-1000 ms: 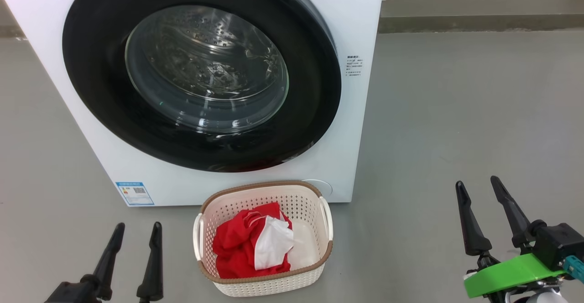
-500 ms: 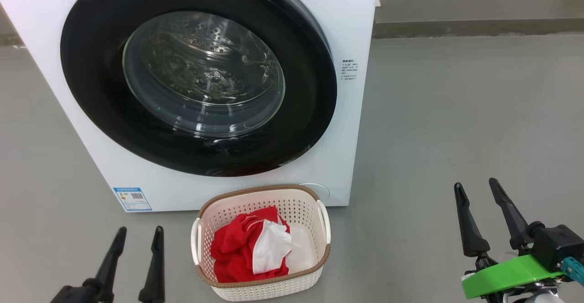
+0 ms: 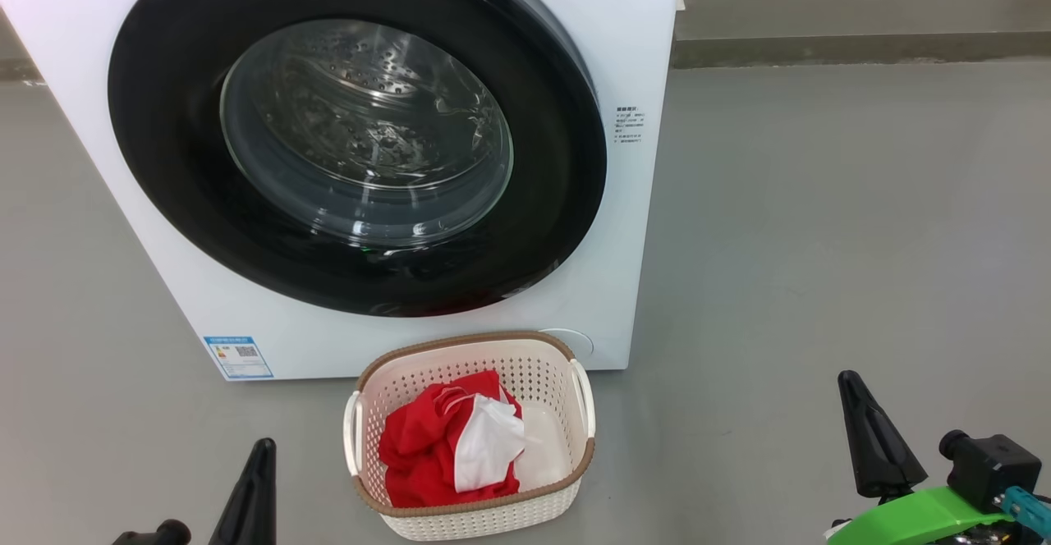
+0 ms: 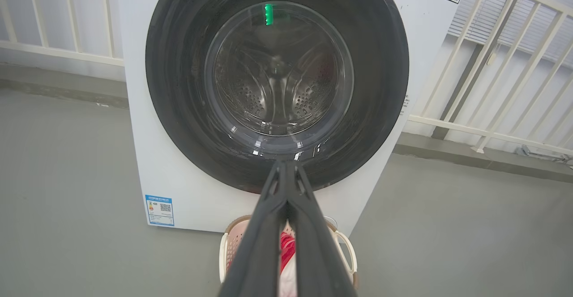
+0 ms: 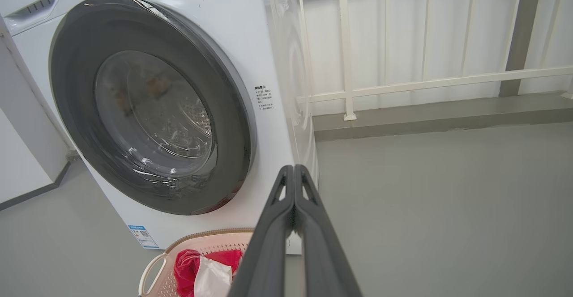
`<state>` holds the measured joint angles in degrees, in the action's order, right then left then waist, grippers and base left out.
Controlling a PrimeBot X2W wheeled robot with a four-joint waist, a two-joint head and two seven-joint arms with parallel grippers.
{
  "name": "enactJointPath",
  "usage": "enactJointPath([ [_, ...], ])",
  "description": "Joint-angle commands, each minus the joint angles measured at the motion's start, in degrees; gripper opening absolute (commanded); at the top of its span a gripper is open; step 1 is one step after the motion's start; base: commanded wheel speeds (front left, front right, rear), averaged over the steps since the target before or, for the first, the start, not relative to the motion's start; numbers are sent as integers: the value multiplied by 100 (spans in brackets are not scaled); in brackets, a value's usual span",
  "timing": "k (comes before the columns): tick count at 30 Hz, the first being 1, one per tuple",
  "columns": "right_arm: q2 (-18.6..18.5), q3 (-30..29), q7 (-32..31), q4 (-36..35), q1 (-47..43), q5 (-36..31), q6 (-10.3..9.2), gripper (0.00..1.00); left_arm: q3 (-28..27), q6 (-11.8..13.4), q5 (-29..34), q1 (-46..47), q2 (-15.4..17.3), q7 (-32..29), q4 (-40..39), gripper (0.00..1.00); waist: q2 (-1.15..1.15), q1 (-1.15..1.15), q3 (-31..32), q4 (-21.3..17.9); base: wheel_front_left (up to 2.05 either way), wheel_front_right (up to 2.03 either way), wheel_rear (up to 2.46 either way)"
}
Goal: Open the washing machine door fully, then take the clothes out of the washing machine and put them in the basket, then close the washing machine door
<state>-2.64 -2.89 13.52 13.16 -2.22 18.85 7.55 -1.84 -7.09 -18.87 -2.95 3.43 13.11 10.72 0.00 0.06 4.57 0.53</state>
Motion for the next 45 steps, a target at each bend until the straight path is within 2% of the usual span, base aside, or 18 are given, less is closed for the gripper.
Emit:
enactJointPath([
  [1,-36,-33,-53,-142,211,264,0,0,-61,-3,-182,169,49,-53,-115,0,0,1,-9,-1,0,0,0],
  [5,-36,-40,-116,-136,233,509,-1,0,-71,-4,-428,195,46,-114,-102,0,0,-5,-36,-3,0,0,0],
  [45,-32,-152,-785,-60,448,2942,-3,0,-210,-17,-2890,449,10,-769,50,0,0,-6,-193,-21,0,0,0],
])
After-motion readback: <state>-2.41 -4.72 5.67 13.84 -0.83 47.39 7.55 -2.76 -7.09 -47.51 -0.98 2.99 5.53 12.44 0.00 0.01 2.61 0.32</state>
